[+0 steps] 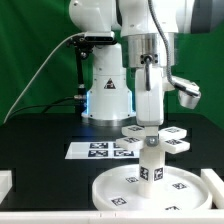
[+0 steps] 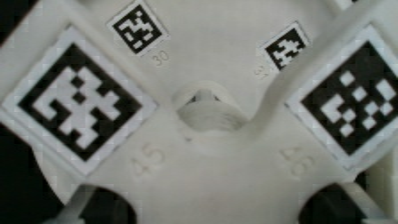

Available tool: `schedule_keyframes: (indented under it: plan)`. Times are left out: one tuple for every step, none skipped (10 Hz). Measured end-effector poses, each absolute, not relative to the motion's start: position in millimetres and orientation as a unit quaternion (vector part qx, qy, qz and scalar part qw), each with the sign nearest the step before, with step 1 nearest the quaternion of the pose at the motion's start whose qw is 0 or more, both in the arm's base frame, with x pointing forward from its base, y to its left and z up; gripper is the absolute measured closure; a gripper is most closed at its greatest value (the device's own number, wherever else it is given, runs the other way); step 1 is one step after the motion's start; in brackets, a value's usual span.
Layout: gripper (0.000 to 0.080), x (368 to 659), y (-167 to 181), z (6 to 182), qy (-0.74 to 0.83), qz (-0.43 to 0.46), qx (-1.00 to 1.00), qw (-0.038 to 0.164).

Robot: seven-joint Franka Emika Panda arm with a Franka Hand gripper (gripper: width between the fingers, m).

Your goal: Assemble round table

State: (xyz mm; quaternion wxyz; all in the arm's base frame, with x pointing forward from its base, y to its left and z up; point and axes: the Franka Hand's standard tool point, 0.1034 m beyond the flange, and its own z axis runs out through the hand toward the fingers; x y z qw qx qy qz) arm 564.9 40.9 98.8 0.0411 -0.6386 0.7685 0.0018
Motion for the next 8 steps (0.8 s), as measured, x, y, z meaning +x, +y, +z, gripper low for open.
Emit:
schedule_keyframes:
  plan:
    - [0.0219, 565, 42, 100.4, 0.767, 0.002, -0.64, 0.043]
    - [0.0171, 567, 45, 111.1, 0.766, 0.003, -0.64, 0.055]
    - [0.0171, 570, 49, 128.6, 0.763, 0.004, -0.642, 0.073]
    - [0.0153, 571, 51, 145.8, 0.76, 0.007, -0.645, 0.086]
    - [0.0153, 573, 55, 158.4, 0.758, 0.008, -0.646, 0.095]
    - [0.015, 574, 55, 158.5, 0.756, 0.006, -0.647, 0.097]
    - [0.015, 573, 55, 156.6, 0.756, 0.007, -0.648, 0.095]
    - [0.015, 574, 55, 156.6, 0.755, 0.007, -0.648, 0.095]
